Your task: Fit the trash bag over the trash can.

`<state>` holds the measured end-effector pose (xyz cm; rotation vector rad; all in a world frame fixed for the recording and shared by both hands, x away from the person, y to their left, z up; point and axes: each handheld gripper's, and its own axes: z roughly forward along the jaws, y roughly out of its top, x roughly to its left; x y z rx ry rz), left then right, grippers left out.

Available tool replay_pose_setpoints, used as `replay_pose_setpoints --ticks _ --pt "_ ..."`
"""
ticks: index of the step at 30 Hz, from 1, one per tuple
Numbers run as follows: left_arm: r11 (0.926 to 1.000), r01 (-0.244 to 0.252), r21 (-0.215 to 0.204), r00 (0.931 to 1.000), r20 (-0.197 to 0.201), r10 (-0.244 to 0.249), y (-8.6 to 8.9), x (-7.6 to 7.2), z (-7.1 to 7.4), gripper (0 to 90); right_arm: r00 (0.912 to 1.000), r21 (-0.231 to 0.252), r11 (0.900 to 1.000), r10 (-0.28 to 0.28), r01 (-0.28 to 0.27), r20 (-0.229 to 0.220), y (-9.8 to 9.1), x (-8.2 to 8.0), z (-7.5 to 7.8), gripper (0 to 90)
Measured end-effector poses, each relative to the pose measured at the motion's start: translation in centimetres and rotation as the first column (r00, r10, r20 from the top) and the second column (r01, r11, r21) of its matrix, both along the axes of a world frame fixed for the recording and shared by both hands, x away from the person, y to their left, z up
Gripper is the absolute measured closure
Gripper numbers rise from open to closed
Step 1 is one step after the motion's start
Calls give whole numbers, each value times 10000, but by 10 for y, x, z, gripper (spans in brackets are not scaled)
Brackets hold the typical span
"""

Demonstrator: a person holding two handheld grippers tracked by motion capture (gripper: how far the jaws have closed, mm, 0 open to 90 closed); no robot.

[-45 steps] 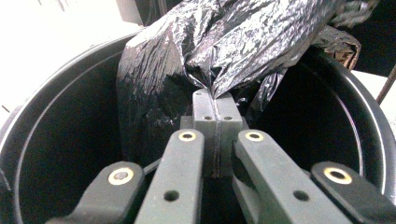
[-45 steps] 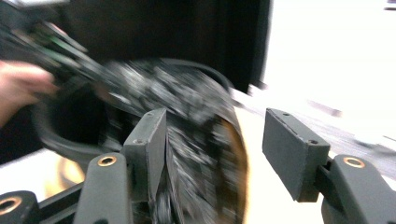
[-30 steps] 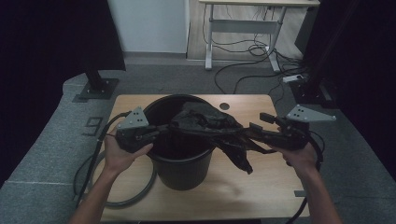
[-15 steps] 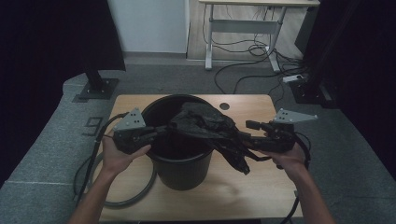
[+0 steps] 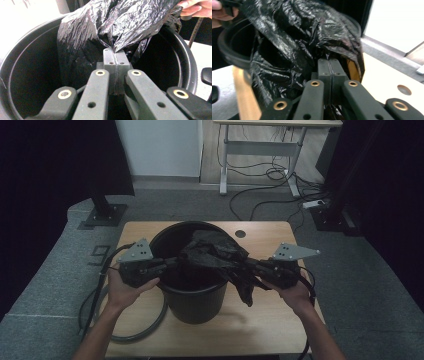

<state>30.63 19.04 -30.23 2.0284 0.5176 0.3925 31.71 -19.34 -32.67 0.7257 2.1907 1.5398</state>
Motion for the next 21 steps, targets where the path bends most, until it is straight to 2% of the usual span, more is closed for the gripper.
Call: replay_pose_setpoints --ticks 6,8,9,10,12,17,21 --pt "9998 167 -147 9998 50 -166 5 -1 0 885 9994 -63 9999 -109 111 335 -3 1 4 897" --pt "9987 149 -481 9997 203 -139 8 -1 3 762 9972 -234 9994 -229 246 707 -6 1 7 896" --pt "9987 149 -481 9997 203 -139 8 -1 3 720 9972 -234 9994 -229 246 707 -6 1 7 896" --pt "9979 194 -611 9997 157 -185 9 -1 4 720 9967 -220 9994 -230 248 781 -8 1 8 897" --pt "9964 175 -833 9998 126 -165 12 0 6 634 9954 -157 9996 -228 244 928 -13 3 10 897" --pt "9936 197 -1110 9998 6 -198 17 5 10 561 9931 -315 9991 -239 277 1146 -18 9 12 897" --pt "9927 196 -1191 9998 60 -190 17 6 15 542 9934 -373 9988 -272 315 1112 -20 14 12 897"
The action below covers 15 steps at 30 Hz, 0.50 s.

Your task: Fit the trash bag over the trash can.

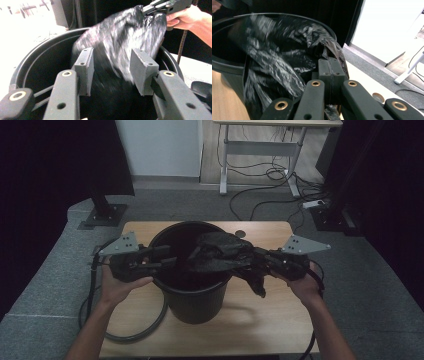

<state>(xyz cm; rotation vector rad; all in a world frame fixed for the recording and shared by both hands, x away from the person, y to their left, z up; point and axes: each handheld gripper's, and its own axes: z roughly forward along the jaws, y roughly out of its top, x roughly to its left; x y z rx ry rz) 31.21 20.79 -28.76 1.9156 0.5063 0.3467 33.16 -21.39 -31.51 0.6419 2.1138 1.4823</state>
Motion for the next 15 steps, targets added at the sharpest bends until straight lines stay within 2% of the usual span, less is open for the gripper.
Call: replay_pose_setpoints --ticks 6,15 --pt "9999 40 103 9999 -108 -39 -9 8 1 514 9996 251 9995 171 -166 -226 2 8 -1 897" --pt "9982 509 313 9983 -313 -499 -31 18 1 458 9944 494 9931 1058 -1059 46 29 5 7 897"
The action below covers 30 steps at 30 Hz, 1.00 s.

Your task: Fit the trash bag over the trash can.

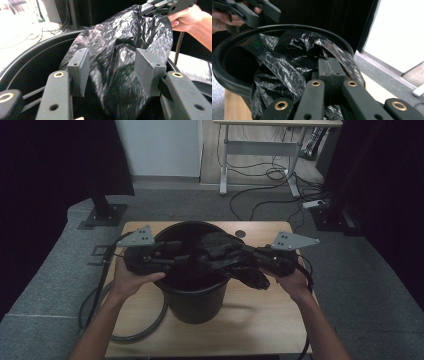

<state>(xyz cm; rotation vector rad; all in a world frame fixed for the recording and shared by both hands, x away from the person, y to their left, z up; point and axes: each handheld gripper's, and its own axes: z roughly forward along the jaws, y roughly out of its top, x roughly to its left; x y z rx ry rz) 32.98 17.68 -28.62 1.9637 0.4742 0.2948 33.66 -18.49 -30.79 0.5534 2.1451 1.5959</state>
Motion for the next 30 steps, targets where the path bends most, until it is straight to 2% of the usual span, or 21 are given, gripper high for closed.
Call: replay_pose_setpoints --ticks 7,14,24,27,29,30 --pt "9999 115 63 9999 20 -115 -8 8 0 425 9995 -58 9995 314 -313 86 15 0 3 897" --pt "9997 121 230 9995 -293 -114 -12 20 -5 422 9989 79 9989 461 -462 7 19 3 1 897" --pt "9991 287 315 9981 -555 -270 -15 22 -4 453 9977 117 9976 683 -683 34 31 4 7 897" --pt "9983 394 422 9980 -506 -372 -15 21 -5 535 9967 40 9967 805 -805 84 38 3 11 897" --pt "9974 451 569 9977 -534 -420 -17 21 -6 628 9963 5 9964 852 -852 95 42 3 11 897" --pt "9968 444 672 9977 -547 -408 -17 21 -6 722 9962 -70 9963 860 -859 109 43 3 11 897"
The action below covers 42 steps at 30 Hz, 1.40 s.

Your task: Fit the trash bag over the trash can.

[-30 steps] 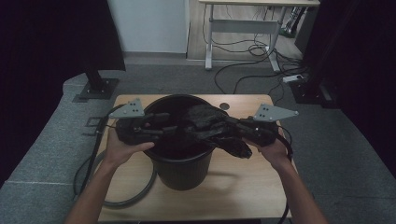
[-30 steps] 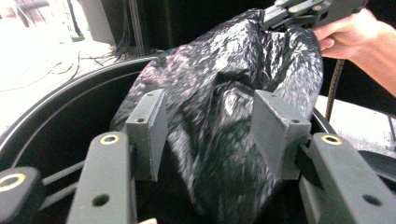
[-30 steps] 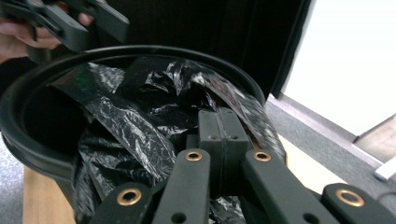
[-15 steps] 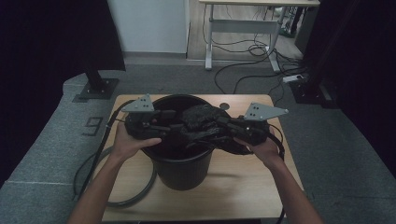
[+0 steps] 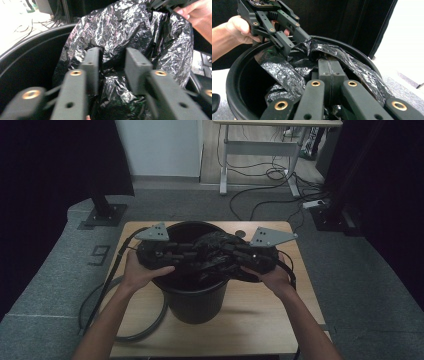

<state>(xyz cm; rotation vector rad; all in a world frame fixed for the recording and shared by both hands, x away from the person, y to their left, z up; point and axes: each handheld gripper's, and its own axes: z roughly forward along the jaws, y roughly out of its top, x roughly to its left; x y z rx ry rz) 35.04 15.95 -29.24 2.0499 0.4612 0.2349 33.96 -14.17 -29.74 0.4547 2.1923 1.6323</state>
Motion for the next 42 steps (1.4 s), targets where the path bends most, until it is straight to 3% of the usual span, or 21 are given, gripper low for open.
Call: replay_pose_setpoints --ticks 1,2,6,10,24,42 --pt "9999 -30 105 10000 40 29 -1 0 0 722 10000 0 10000 0 0 0 0 0 0 897" --pt "9999 -32 157 9999 104 30 -1 -2 -1 798 10000 9 10000 -29 29 -40 0 0 -1 897" --pt "10000 -67 19 9998 187 67 0 -4 1 894 9999 -39 9999 -120 120 -121 -4 0 -2 896" --pt "9999 -171 -22 9996 210 172 0 -5 1 900 9997 -72 9999 -141 140 -177 -9 -1 -4 897" --pt "9973 -680 -281 9940 834 702 8 -15 4 900 9982 -156 9993 -357 349 -490 -31 -5 -17 896" --pt "9861 -1074 -1264 9911 643 1162 36 -14 12 900 9974 -328 9979 -574 560 -434 -55 -8 -11 896"
